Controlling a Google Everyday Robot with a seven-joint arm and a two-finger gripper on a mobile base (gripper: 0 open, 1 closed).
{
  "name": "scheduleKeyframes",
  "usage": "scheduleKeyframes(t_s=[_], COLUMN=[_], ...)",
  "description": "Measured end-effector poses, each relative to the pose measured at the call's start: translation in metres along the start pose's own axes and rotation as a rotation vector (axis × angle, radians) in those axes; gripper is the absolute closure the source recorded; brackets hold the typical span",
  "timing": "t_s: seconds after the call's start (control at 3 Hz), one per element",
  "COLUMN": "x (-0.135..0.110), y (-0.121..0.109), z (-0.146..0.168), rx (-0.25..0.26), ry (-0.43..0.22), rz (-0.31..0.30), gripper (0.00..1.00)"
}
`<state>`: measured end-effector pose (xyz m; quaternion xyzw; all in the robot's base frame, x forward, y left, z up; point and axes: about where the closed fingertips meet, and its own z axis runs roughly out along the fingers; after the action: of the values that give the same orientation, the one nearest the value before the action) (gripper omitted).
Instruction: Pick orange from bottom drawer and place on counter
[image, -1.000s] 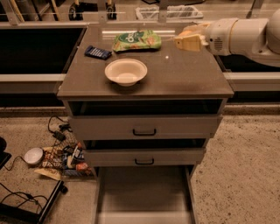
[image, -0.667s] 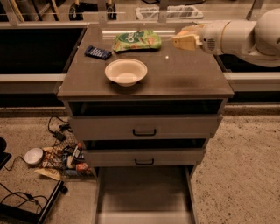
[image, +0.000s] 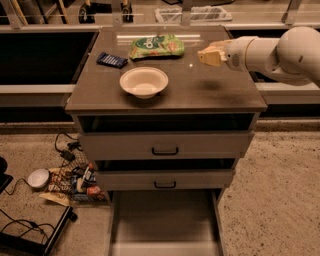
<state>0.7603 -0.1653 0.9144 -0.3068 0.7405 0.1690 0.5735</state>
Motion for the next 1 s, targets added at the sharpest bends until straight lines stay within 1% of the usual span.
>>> scheduleKeyframes(t_s=[0.33, 0.67, 1.0], x=[0.035, 0.057, 0.075], y=[-0.016, -0.026, -0.035], z=[0.0, -0.002, 0.0], rx=[0.062, 0.098, 0.115], ry=[0.065, 0.111, 0.141], rz=[0.033, 0.055, 0.088], gripper=[1.0, 1.0, 1.0])
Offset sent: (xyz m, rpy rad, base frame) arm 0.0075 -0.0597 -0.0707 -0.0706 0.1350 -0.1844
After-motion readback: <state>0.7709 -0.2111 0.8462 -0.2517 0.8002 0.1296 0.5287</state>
